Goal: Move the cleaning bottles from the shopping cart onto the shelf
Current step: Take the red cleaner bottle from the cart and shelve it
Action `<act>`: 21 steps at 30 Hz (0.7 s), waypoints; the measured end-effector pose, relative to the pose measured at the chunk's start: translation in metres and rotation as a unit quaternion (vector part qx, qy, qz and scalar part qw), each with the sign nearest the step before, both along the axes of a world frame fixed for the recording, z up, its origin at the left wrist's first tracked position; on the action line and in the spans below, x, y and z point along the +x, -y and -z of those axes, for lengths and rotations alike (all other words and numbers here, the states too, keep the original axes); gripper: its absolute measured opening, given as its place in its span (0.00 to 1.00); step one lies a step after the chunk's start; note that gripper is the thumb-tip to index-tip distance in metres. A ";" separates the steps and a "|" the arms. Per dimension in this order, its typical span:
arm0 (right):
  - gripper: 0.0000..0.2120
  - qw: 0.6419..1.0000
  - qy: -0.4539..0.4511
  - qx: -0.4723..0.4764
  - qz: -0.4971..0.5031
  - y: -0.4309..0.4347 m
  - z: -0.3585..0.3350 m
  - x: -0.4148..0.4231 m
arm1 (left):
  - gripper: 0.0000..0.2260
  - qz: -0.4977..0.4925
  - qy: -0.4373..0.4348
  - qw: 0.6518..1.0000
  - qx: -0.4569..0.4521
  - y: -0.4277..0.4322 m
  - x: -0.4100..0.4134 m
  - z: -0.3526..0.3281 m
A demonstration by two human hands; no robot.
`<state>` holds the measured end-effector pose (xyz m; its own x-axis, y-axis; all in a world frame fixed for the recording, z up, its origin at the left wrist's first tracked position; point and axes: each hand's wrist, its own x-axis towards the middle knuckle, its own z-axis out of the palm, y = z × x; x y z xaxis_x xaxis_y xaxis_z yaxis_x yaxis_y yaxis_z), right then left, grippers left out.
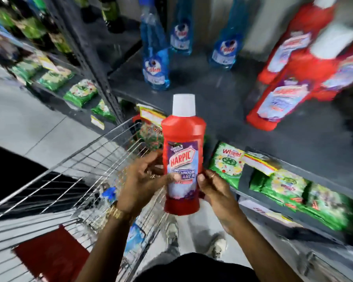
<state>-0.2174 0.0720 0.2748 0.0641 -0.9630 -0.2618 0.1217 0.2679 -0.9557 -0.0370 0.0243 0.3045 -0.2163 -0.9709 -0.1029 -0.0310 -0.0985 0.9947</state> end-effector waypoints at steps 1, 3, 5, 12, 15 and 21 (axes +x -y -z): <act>0.14 1.000 0.003 -0.009 0.027 -0.005 -0.004 -0.012 | 0.16 0.025 -0.017 1.000 0.006 0.001 -0.011 -0.005; 0.13 0.997 0.007 -0.018 0.069 -0.017 -0.008 -0.038 | 0.14 0.079 -0.037 0.996 0.014 0.003 -0.038 -0.013; 0.13 0.994 0.008 -0.030 0.105 -0.030 -0.011 -0.065 | 0.13 0.117 -0.053 0.992 0.015 0.003 -0.068 -0.017; 0.13 0.974 -0.021 -0.115 0.192 -0.052 -0.031 -0.141 | 0.18 0.187 -0.088 0.978 -0.025 0.001 -0.165 -0.038; 0.14 0.959 -0.043 -0.157 0.233 -0.044 -0.041 -0.177 | 0.13 0.206 -0.096 0.972 -0.061 0.008 -0.209 -0.051; 0.14 0.938 -0.033 -0.195 0.283 -0.010 -0.049 -0.242 | 0.12 0.242 -0.100 0.963 -0.061 0.033 -0.283 -0.067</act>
<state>-0.4591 0.0816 0.3239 -0.4914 -0.8607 0.1331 0.0758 -0.1945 -0.9780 -0.3196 -0.0083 0.3715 -0.6500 -0.7537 0.0973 0.1504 -0.0021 0.9886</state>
